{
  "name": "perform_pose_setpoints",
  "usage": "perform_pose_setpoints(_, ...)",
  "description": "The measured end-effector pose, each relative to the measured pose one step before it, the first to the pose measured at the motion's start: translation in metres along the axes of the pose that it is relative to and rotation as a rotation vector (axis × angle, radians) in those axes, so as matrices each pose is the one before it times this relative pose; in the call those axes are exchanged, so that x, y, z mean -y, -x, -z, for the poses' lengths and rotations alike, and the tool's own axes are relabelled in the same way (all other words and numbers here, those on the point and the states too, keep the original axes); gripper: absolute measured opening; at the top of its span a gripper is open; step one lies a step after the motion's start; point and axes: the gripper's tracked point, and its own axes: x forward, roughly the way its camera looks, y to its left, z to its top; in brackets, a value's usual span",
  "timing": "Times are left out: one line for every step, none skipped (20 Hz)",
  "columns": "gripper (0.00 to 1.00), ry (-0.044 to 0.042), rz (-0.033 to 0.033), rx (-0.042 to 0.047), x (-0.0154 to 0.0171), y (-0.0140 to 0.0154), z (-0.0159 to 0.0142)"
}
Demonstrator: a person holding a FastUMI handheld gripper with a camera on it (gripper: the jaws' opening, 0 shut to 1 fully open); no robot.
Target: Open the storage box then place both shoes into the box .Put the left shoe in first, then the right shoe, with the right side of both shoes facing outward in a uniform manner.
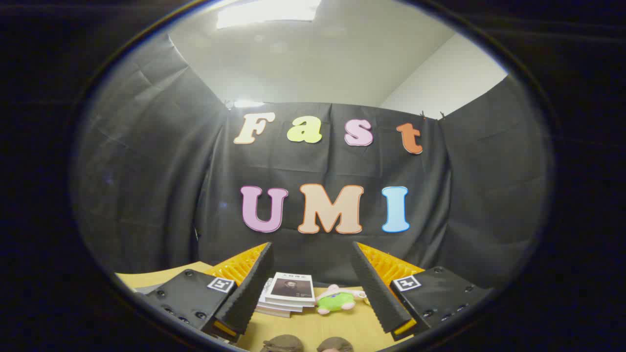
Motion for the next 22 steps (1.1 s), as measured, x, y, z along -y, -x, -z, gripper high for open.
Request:
perform_pose_setpoints(0.99,0.00058,0.00505,-0.0048,0.00188,0.00024,0.00115)
perform_pose_setpoints(0.99,-0.00161,0.00527,-0.0055,0.00132,0.00014,0.0015)
perform_pose_setpoints(0.99,-0.00552,0.00778,-0.00364,0.00218,0.00057,0.00123)
perform_pose_setpoints(0.99,-0.01008,0.00518,-0.00274,0.00399,0.00086,0.00018)
perform_pose_setpoints(0.99,-0.00562,0.00254,-0.00035,0.00156,0.00102,0.00052)
perform_pose_setpoints(0.99,-0.00263,0.00501,-0.00311,0.00321,0.00114,0.00202)
perform_pose_setpoints(0.99,0.00223,0.00265,-0.00507,0.0019,0.00245,0.00093)
perform_pose_setpoints(0.99,0.00445,0.00073,-0.00581,0.00179,0.00284,0.00166)
perform_pose_setpoints(0.99,0.00617,0.00073,-0.00636,0.00178,0.00189,0.00154)
perform_pose_setpoints(0.99,0.00145,-0.00052,-0.00305,0.00071,0.0025,0.00022)
perform_pose_setpoints(0.99,-0.00207,-0.00289,0.00067,-0.00004,0.00239,-0.0006)
perform_pose_setpoints(0.99,-0.00352,-0.00158,-0.00086,-0.00007,0.00136,-0.0007)
perform_pose_setpoints(0.99,-0.00285,-0.00835,-0.00048,-0.00134,0.00243,-0.00124)
perform_pose_setpoints(0.99,0.00181,-0.00162,0.0023,-0.00048,0.00226,-0.00064)
perform_pose_setpoints(0.99,0.00406,0.00126,0.00481,0.00249,0.00316,-0.0019)
perform_pose_setpoints(0.99,0.00345,-0.00039,0.0041,0.0005,0.00232,-0.00168)
perform_pose_setpoints(0.99,0.00237,-0.00086,-0.00107,-0.00013,0.00208,0.00005)
perform_pose_setpoints(0.99,-0.00447,-0.00245,-0.00671,0.00079,0.00254,0.00188)
perform_pose_setpoints(0.99,-0.01603,-0.00574,0.00144,-0.00074,0.00251,0.00032)
perform_pose_setpoints(0.99,-0.02232,-0.00861,0.00368,-0.00246,0.00119,-0.00293)
perform_pose_setpoints(0.99,-0.01824,-0.00731,-0.00161,-0.00186,0.00086,0.0005)
perform_pose_setpoints(0.99,-0.01197,-0.00555,-0.00784,0.00117,0.00108,0.00407)
